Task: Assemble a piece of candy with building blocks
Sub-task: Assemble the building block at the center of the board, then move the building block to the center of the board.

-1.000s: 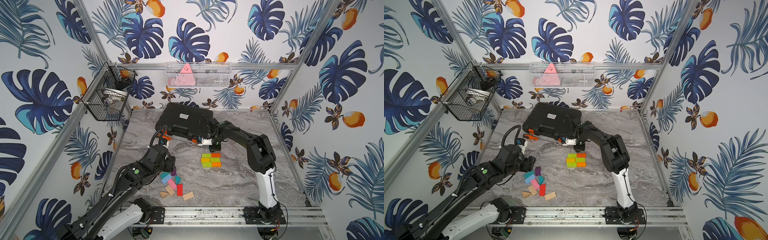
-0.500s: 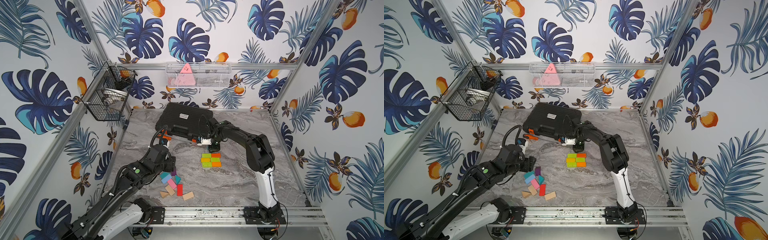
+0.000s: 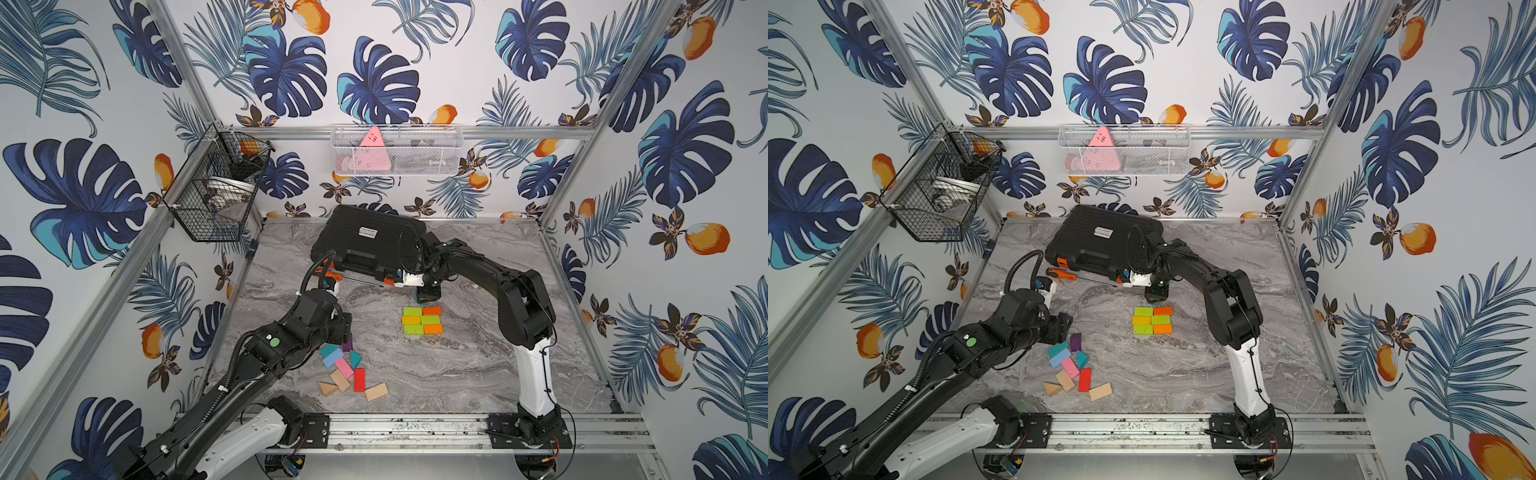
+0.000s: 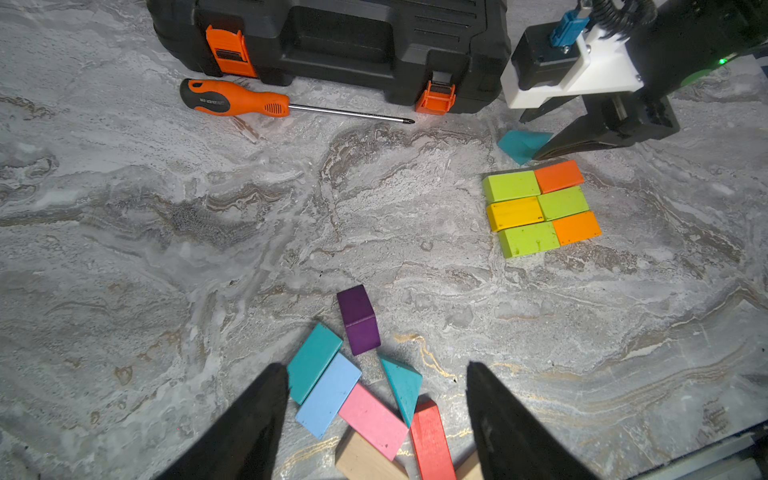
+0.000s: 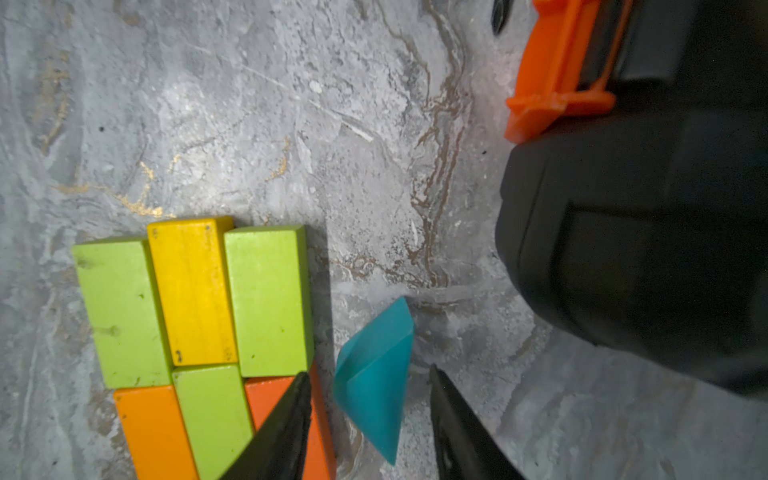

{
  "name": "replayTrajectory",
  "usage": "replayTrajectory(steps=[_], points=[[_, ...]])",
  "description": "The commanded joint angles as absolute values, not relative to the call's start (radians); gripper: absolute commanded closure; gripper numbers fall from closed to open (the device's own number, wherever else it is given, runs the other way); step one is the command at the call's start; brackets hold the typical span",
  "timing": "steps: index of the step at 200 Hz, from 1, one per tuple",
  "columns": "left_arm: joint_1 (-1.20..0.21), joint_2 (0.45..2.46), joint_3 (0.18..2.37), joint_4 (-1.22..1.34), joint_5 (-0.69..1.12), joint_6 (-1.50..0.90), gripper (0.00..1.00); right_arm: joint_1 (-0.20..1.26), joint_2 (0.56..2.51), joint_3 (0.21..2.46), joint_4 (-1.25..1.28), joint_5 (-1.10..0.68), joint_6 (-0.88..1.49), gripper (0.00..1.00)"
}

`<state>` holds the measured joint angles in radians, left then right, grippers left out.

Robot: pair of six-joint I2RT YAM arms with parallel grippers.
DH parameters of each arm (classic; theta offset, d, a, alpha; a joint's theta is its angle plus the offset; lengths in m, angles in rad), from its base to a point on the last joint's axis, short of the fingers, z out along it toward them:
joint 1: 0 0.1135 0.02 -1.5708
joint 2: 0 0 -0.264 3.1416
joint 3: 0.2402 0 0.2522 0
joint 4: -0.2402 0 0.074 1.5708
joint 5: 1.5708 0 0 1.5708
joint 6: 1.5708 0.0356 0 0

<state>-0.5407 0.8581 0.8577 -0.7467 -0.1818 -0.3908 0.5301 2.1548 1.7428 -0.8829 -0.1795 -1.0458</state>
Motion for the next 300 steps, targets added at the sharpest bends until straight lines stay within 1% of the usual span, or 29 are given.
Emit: replayTrajectory(steps=[1, 26, 30, 42, 53, 80, 104, 124, 150, 178, 205, 236, 264, 300], points=[[-0.539, 0.858, 0.857, -0.724, -0.180, -0.376, 0.27, 0.527, 2.121, 1.735, -0.859, -0.237, -1.004, 0.51], [-0.540, 0.864, 0.857, -0.723, -0.176, -0.379, 0.27, 0.513, 2.035, 1.699, -0.776, -0.326, -0.890, 0.50], [-0.539, 0.864, 0.857, -0.724, -0.176, -0.380, 0.27, 0.510, 2.030, 1.689, -0.756, -0.336, -0.852, 0.50], [-0.540, 0.865, 0.855, -0.723, -0.169, -0.387, 0.27, 0.503, 1.937, 1.634, -0.667, -0.364, -0.731, 0.49], [-0.539, 0.866, 0.846, -0.717, -0.149, -0.400, 0.27, 0.502, 1.851, 1.547, -0.541, -0.383, -0.592, 0.46], [-0.542, 0.890, 0.826, -0.707, -0.086, -0.456, 0.27, 0.503, 1.627, 1.255, -0.222, -0.467, -0.241, 0.40], [-0.547, 0.916, 0.800, -0.708, -0.044, -0.524, 0.29, 0.503, 1.467, 1.033, -0.074, -0.515, -0.001, 0.39], [-0.548, 0.927, 0.748, -0.664, -0.022, -0.583, 0.29, 0.505, 1.351, 0.876, 0.006, -0.540, 0.123, 0.39], [-0.563, 0.993, 0.680, -0.619, -0.031, -0.636, 0.29, 0.506, 1.236, 0.737, 0.050, -0.546, 0.185, 0.39], [-0.605, 1.052, 0.622, -0.528, -0.039, -0.692, 0.31, 0.508, 1.181, 0.700, -0.007, -0.521, 0.135, 0.39], [-0.683, 1.135, 0.612, -0.487, -0.088, -0.736, 0.33, 0.508, 1.178, 0.712, -0.066, -0.522, 0.084, 0.39], [-0.785, 1.215, 0.620, -0.500, -0.184, -0.794, 0.33, 0.508, 1.174, 0.697, -0.047, -0.552, 0.103, 0.39], [-0.802, 1.247, 0.636, -0.549, -0.250, -0.802, 0.32, 0.508, 1.154, 0.682, -0.051, -0.539, 0.089, 0.39], [-0.802, 1.241, 0.613, -0.528, -0.255, -0.816, 0.32, 0.508, 1.157, 0.676, -0.057, -0.543, 0.089, 0.39]])
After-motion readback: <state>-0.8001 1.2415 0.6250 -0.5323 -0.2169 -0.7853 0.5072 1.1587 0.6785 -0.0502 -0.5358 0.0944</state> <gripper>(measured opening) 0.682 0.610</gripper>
